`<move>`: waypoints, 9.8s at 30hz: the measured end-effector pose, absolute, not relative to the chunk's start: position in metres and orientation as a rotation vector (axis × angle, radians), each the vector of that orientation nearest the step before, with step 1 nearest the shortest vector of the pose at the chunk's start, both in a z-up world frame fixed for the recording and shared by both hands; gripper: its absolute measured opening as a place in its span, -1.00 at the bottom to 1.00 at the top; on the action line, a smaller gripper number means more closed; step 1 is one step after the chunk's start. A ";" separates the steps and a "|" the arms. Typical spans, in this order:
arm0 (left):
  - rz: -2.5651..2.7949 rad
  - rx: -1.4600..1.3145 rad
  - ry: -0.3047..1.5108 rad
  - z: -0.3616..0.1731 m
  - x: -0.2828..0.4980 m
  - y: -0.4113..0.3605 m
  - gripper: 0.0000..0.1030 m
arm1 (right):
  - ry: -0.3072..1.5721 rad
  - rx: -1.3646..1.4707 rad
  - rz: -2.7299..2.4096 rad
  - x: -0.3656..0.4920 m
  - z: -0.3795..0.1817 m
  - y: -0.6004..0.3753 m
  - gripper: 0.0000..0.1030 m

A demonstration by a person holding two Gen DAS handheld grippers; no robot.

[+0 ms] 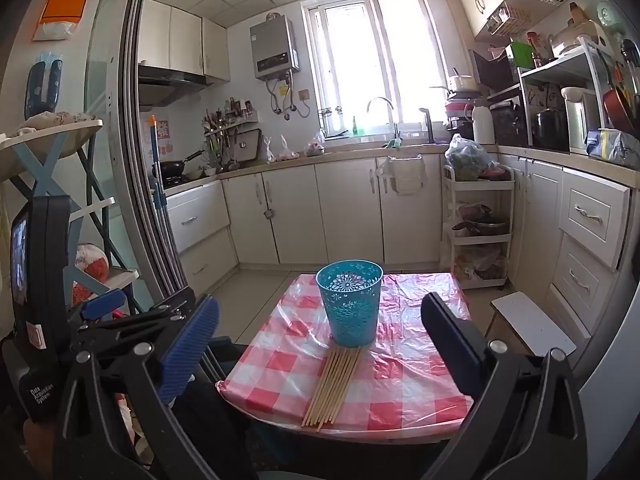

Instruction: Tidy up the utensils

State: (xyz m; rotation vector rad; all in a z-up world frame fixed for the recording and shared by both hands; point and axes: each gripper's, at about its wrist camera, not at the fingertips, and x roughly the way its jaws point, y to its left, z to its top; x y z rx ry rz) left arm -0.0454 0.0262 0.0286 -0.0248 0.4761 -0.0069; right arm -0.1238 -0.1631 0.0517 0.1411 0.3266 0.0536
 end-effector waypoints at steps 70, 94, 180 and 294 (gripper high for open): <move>-0.092 -0.056 0.791 -0.092 0.078 0.024 0.86 | 0.806 0.174 0.035 0.027 -0.098 -0.216 0.32; -0.107 0.077 1.025 -0.207 0.191 -0.044 0.86 | 1.001 0.153 0.091 0.139 -0.187 -0.230 -0.80; -0.202 -0.175 0.569 -0.090 0.222 -0.038 0.17 | 0.921 0.060 0.170 0.132 -0.192 -0.239 -0.64; -0.189 -0.045 0.893 -0.158 0.136 0.006 0.68 | 0.998 0.005 0.172 0.121 -0.182 -0.232 -0.85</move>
